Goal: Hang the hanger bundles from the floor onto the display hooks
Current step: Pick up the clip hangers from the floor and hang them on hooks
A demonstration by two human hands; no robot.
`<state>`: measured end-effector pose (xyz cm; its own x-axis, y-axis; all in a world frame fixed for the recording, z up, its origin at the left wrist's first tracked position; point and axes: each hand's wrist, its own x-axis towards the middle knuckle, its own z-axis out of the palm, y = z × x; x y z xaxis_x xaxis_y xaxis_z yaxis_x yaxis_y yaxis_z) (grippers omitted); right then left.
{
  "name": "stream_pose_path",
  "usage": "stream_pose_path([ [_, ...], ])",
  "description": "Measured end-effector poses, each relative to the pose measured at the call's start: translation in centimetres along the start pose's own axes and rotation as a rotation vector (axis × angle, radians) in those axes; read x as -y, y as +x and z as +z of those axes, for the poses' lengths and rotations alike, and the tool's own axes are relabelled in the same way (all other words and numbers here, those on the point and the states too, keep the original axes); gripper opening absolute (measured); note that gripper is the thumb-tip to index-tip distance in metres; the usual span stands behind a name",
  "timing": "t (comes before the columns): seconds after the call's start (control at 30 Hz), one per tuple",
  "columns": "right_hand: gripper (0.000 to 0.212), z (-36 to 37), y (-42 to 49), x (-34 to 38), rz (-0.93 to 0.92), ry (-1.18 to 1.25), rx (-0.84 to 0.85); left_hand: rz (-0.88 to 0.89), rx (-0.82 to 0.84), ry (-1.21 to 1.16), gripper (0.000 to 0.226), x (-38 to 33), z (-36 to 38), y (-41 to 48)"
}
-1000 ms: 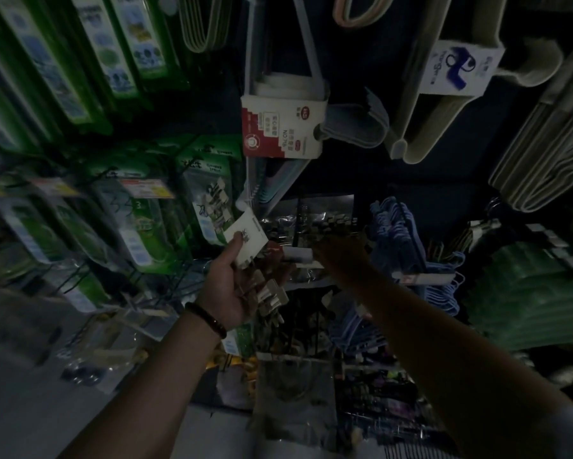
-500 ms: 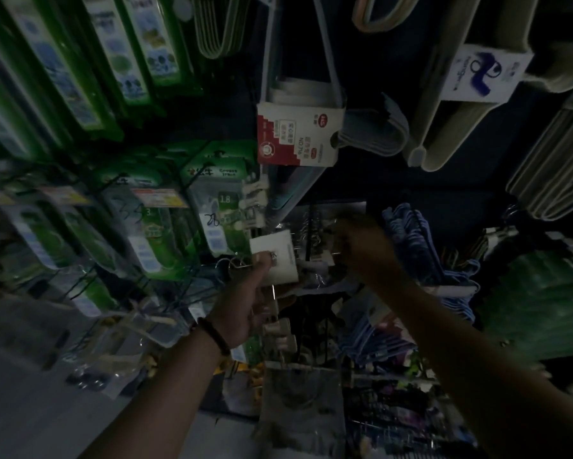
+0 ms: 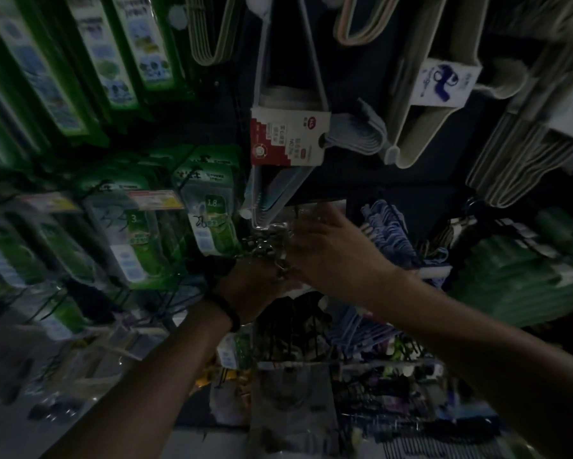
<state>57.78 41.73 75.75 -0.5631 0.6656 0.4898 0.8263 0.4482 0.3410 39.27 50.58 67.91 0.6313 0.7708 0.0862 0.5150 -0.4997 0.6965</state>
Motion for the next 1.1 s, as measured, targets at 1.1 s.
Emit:
stream_pose_path([
  [1.1, 0.021, 10.4, -9.6, 0.2, 0.274, 0.397, 0.227, 0.106, 0.003, 0.56, 0.024, -2.1, -4.7, 5.3],
])
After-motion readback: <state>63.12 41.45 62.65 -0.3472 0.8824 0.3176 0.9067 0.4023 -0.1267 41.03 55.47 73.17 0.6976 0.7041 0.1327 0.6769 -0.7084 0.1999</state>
